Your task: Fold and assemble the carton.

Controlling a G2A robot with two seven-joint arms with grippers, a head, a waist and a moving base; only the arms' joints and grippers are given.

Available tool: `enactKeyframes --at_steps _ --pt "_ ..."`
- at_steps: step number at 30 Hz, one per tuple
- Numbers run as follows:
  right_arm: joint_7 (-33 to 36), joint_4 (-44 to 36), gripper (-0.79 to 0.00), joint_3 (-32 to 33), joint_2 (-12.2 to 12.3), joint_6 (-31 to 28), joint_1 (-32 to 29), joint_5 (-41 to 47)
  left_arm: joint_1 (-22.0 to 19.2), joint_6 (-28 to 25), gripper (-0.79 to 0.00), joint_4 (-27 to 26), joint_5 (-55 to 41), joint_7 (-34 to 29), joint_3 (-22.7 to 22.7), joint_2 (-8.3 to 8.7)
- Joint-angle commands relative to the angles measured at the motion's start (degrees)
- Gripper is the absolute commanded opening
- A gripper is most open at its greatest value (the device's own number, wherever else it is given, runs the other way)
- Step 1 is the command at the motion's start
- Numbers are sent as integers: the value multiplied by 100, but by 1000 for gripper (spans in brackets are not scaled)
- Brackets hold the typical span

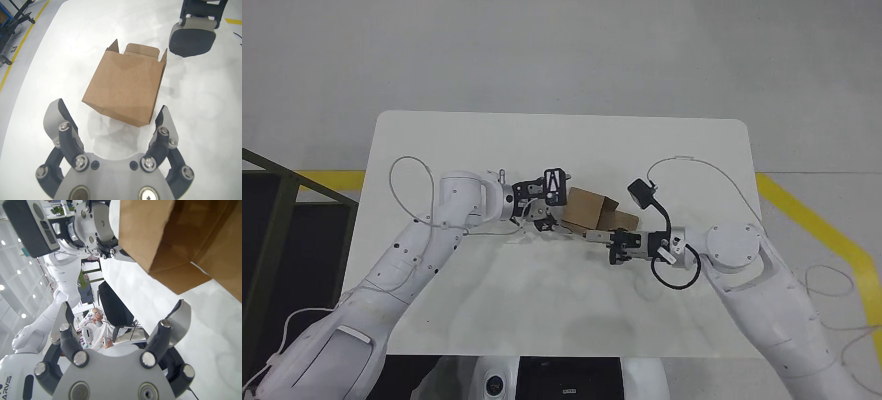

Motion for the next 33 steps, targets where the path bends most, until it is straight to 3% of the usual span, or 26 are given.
enactKeyframes --at_steps 1,22,33 --pt "-35 91 0 -14 -11 -79 28 86 -17 8 0 26 -4 15 44 -20" --pt "-68 1434 0 -443 -236 -1114 918 683 -29 -121 0 126 -31 58 60 -56" --pt "-34 2001 0 -437 -316 -1727 1062 1168 14 -195 0 204 -387 -30 -123 -37"
